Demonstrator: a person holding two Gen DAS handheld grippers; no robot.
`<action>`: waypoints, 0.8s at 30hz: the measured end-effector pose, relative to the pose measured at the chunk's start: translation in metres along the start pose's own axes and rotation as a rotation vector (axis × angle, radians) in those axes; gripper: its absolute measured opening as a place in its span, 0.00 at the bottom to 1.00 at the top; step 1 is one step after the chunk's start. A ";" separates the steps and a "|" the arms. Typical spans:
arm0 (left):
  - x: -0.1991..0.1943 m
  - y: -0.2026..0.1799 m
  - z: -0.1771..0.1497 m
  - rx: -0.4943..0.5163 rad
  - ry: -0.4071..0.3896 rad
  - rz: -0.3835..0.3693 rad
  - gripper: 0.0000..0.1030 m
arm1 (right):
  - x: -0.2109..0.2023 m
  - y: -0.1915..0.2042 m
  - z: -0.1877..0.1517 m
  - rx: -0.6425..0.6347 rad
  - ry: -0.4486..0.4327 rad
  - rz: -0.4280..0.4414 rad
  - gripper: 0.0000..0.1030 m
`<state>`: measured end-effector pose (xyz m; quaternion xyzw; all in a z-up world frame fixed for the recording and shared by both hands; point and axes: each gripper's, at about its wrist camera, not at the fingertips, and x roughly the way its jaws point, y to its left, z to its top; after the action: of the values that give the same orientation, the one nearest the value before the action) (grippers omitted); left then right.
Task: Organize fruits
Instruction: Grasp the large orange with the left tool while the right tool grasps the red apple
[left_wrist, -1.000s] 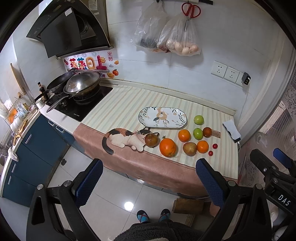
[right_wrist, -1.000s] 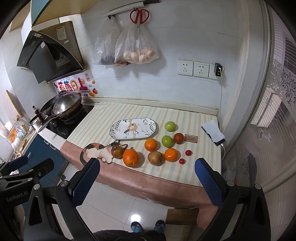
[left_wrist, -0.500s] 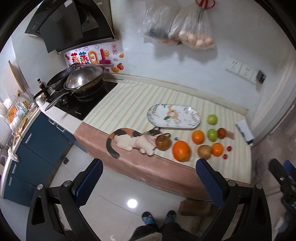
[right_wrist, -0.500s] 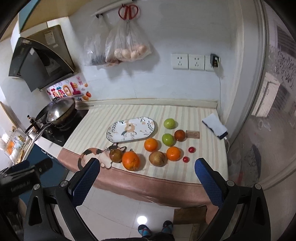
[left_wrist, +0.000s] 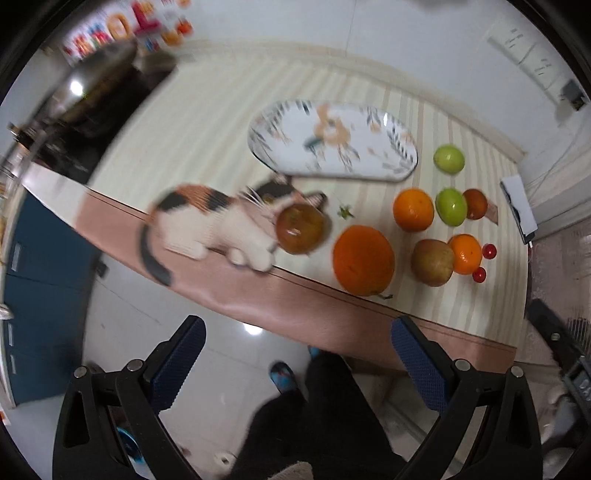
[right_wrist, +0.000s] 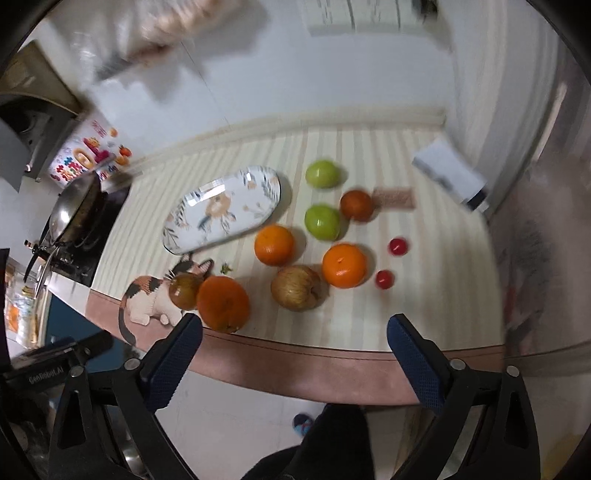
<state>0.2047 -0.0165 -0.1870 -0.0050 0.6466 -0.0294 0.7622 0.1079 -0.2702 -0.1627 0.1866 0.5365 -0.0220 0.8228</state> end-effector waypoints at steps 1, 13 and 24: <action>0.013 -0.003 0.006 -0.010 0.034 -0.018 1.00 | 0.015 -0.005 0.005 0.015 0.028 0.018 0.93; 0.124 -0.043 0.055 -0.026 0.286 -0.081 0.99 | 0.167 -0.026 0.029 0.192 0.316 0.100 0.90; 0.130 -0.058 0.059 0.006 0.228 -0.123 0.74 | 0.208 -0.032 0.029 0.312 0.381 0.158 0.74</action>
<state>0.2817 -0.0831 -0.3029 -0.0393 0.7275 -0.0784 0.6805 0.2139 -0.2759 -0.3469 0.3534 0.6555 -0.0048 0.6674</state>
